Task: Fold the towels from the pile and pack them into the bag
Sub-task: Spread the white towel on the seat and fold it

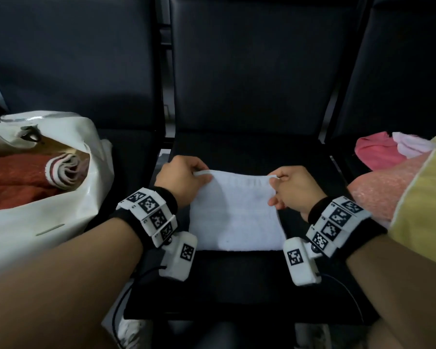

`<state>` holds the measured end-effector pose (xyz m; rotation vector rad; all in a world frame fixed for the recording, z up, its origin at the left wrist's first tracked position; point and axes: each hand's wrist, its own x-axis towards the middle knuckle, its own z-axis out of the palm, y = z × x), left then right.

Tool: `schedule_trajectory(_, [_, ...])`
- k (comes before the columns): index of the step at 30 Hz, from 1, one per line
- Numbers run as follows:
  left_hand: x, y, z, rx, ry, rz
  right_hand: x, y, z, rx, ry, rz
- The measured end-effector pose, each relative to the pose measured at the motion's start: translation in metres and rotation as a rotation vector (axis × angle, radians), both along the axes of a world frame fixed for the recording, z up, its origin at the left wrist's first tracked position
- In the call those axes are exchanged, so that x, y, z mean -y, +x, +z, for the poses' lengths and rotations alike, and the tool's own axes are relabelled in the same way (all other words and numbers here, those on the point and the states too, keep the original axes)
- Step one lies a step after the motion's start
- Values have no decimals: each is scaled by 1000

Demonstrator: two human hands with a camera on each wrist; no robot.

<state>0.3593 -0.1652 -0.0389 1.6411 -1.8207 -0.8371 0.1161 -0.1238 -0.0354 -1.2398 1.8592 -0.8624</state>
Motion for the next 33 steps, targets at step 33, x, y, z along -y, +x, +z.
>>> schedule_trajectory(33, [-37, -43, 0, 731, 124, -591, -16, 42, 4, -541, 103, 555])
